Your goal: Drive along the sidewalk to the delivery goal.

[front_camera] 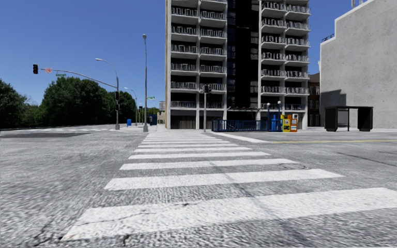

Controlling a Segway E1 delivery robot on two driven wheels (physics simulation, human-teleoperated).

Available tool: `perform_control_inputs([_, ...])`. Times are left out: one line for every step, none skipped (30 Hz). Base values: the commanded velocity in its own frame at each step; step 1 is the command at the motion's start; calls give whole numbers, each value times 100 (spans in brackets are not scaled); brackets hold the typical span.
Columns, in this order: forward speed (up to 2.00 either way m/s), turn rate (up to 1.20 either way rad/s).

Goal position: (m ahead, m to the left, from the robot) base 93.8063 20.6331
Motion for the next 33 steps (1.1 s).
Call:
perform_control_inputs([140, 0])
perform_control_inputs([140, 0])
perform_control_inputs([140, 0])
perform_control_inputs([140, 0])
perform_control_inputs([140, 0])
perform_control_inputs([140, 2])
perform_control_inputs([140, 4])
perform_control_inputs([140, 4])
perform_control_inputs([140, 5])
perform_control_inputs([140, 10])
perform_control_inputs([140, 10])
perform_control_inputs([140, 14])
perform_control_inputs([140, 14])
perform_control_inputs([140, 14])
perform_control_inputs([140, 14])
perform_control_inputs([140, 14])
perform_control_inputs([140, 14])
perform_control_inputs([140, 14])
perform_control_inputs([140, 14])
perform_control_inputs([140, 15])
perform_control_inputs([140, 15])
perform_control_inputs([140, 15])
perform_control_inputs([140, 15])
perform_control_inputs([140, 15])
perform_control_inputs([140, 15])
perform_control_inputs([140, 15])
perform_control_inputs([140, 15])
perform_control_inputs([140, 15])
perform_control_inputs([163, 15])
perform_control_inputs([163, 15])
perform_control_inputs([200, 15])
perform_control_inputs([200, 15])
perform_control_inputs([200, 15])
